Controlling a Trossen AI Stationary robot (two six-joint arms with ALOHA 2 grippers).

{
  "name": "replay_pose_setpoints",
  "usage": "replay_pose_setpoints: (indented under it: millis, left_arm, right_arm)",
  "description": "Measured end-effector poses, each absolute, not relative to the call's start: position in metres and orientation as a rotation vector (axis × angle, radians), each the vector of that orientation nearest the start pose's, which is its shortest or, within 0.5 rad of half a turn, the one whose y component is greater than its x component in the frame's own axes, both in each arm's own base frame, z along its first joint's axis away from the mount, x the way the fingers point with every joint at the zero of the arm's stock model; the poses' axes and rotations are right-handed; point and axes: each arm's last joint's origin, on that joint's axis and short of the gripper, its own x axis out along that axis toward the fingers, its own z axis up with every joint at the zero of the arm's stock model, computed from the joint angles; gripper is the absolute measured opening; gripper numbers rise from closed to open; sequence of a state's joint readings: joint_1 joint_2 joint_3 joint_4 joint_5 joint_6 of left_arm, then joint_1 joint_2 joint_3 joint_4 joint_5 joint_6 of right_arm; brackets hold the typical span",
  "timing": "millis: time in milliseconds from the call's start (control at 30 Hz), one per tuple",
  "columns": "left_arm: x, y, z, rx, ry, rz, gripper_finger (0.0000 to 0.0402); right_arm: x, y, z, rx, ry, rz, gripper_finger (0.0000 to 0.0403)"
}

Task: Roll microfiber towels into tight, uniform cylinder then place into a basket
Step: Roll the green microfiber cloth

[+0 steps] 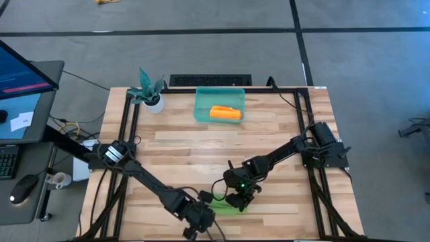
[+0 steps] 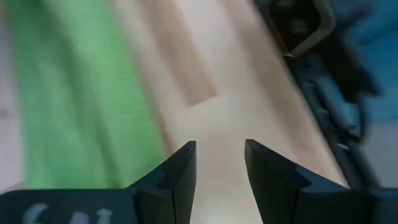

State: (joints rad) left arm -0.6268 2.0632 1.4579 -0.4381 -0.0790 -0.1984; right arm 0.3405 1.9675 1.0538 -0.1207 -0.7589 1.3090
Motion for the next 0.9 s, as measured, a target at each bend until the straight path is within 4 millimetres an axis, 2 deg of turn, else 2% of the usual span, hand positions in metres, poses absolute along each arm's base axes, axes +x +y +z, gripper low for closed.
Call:
replay_pose_setpoints:
  millis: [700,900]
  left_arm:
    - [0.355,-0.233,0.158,0.264,0.998,-0.181,0.0129]
    - [0.361,-0.221,0.157,0.258,0.986,-0.101,0.0129]
  right_arm:
    - [0.336,0.14,0.113,1.269,1.586,0.158,0.0043]
    - [0.336,0.14,0.113,1.274,1.597,0.169,0.0043]
